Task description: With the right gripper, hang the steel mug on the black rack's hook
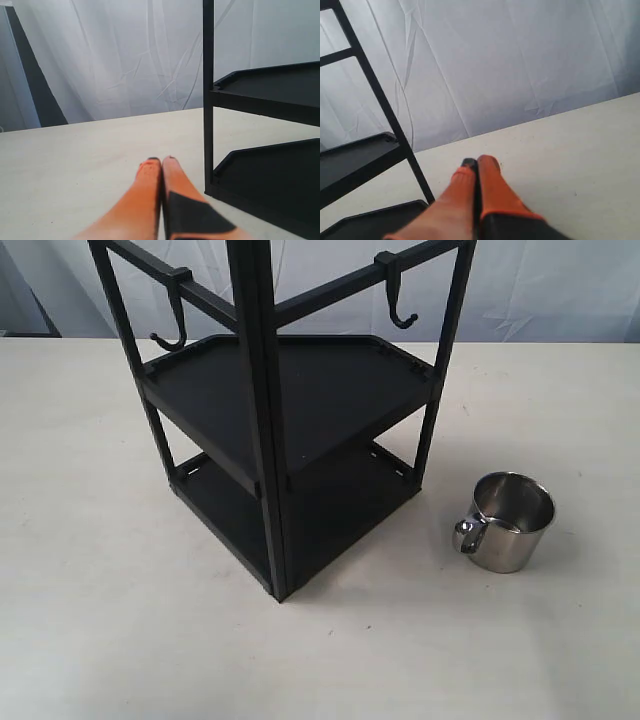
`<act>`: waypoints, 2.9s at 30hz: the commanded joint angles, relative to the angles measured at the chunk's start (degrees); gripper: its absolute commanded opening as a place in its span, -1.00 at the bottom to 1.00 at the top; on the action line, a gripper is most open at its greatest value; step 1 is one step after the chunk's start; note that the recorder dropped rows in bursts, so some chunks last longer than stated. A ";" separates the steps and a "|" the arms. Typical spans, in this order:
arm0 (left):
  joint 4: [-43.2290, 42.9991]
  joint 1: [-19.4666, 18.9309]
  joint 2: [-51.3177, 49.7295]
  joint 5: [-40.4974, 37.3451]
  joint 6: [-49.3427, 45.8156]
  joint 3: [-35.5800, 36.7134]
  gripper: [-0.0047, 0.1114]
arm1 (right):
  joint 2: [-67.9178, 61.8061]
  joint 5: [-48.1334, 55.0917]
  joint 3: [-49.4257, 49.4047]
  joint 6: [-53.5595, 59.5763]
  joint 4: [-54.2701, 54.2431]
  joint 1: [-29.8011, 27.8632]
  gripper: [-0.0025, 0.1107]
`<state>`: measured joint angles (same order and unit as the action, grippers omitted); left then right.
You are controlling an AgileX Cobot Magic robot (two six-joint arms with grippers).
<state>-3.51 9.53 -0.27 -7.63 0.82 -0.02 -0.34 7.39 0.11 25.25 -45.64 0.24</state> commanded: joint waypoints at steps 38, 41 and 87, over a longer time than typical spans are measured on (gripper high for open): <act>-0.37 0.27 0.27 0.30 0.14 0.02 -0.89 | -66.59 26.89 44.13 -4.85 22.34 -0.24 -0.97; -0.37 0.27 0.27 0.30 0.14 0.02 -0.89 | -75.59 33.94 50.58 -16.96 29.48 -0.24 -0.97; -0.37 0.27 0.27 0.30 0.14 0.02 -0.89 | -94.11 62.57 55.66 11.93 -4.08 -4.04 -0.97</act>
<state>-3.51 9.53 -0.27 -7.63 0.82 -0.02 -95.05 69.41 55.37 31.44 -42.16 -1.71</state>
